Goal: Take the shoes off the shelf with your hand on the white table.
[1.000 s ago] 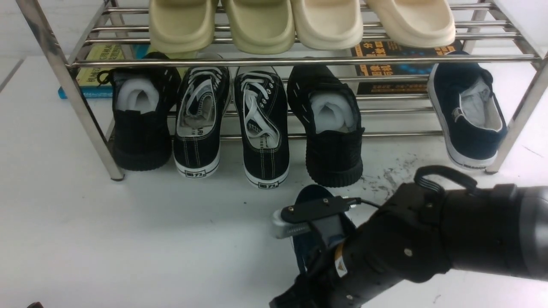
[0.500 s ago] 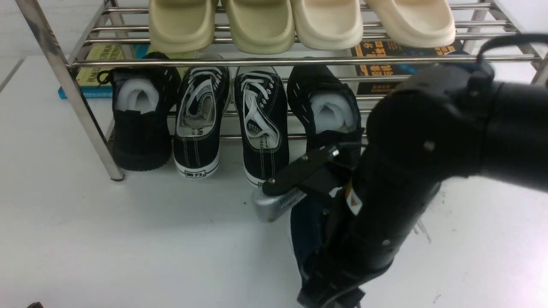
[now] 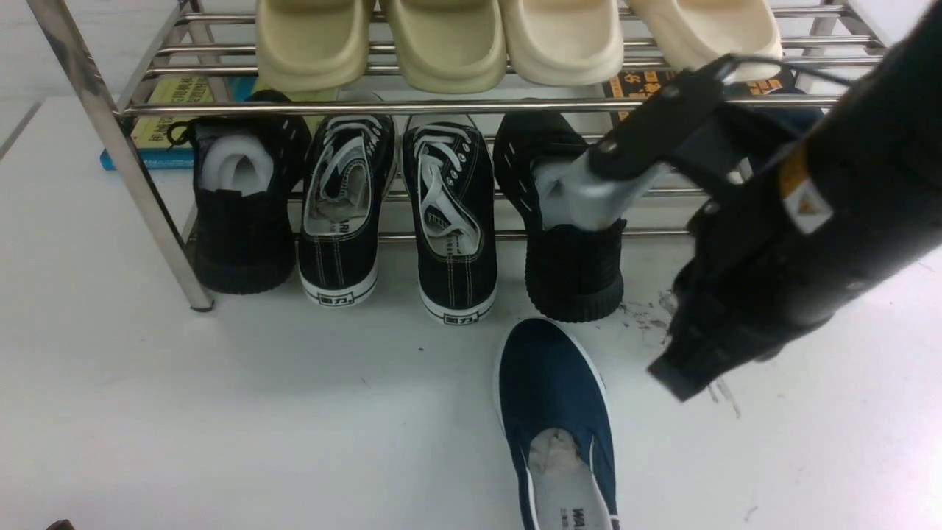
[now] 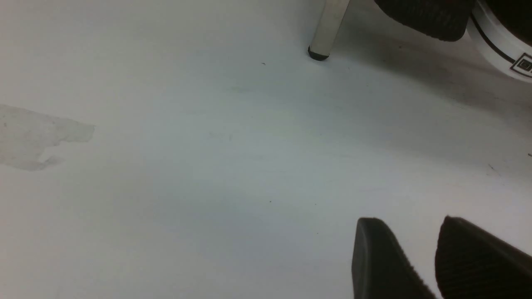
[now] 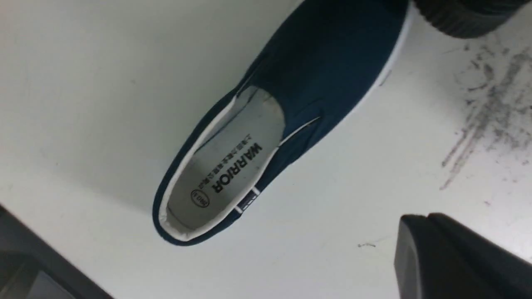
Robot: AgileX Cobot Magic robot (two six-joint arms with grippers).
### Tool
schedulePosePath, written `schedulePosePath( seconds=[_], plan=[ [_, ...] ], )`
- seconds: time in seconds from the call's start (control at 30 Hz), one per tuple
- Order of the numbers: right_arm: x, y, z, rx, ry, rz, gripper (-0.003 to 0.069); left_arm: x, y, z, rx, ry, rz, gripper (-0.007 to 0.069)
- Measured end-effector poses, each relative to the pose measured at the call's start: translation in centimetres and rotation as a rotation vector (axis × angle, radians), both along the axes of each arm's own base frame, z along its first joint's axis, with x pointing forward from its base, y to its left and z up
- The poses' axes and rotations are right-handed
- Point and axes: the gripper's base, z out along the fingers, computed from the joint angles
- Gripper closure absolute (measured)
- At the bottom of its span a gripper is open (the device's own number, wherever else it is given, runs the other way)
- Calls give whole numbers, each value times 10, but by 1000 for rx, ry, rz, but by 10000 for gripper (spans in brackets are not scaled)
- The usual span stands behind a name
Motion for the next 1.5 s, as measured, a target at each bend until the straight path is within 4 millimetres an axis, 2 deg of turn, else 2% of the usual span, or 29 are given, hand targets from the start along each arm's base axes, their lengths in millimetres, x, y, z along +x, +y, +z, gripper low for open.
schedulePosePath(
  seconds=[0.1,0.13,0.2,0.37,0.4,0.47,0.57,0.6,0.67,0.77,0.87,0.9,1.03,1.07,1.17,1.3,1.5],
  plan=[
    [-1,-13,10,29,-28,-79,659,0,0,0,0,0,0,383],
    [-2,-22,17,45,-55,-146,659,0,0,0,0,0,0,383],
    [-1,-34,17,40,-82,-236,659,0,0,0,0,0,0,383],
    [9,-56,-3,-22,-110,-455,659,0,0,0,0,0,0,383],
    [18,-65,-16,-27,-134,-562,659,0,0,0,0,0,0,383],
    [31,-73,-26,7,-163,-656,659,0,0,0,0,0,0,383],
    [56,-88,-35,88,-204,-775,657,0,0,0,0,0,0,383],
    [56,-87,-35,86,-202,-775,657,0,0,0,0,0,0,383],
    [78,-102,-43,148,-217,-846,646,0,0,0,0,0,0,383],
    [92,-109,-51,175,-210,-866,622,0,0,0,0,0,0,383],
    [112,-113,-67,191,-206,-843,533,0,0,0,0,0,0,383],
    [113,-113,-68,187,-203,-841,526,0,0,0,0,0,0,383],
    [133,-109,-85,191,-232,-785,354,0,0,0,0,0,0,383],
    [134,-108,-86,191,-234,-783,347,0,0,0,0,0,0,383],
    [145,-107,-96,157,-281,-727,246,0,0,0,0,0,0,383],
    [154,-106,-106,121,-322,-700,208,0,0,0,0,0,0,383],
    [167,-107,-118,78,-385,-698,202,0,0,0,0,0,0,383]
  ],
)
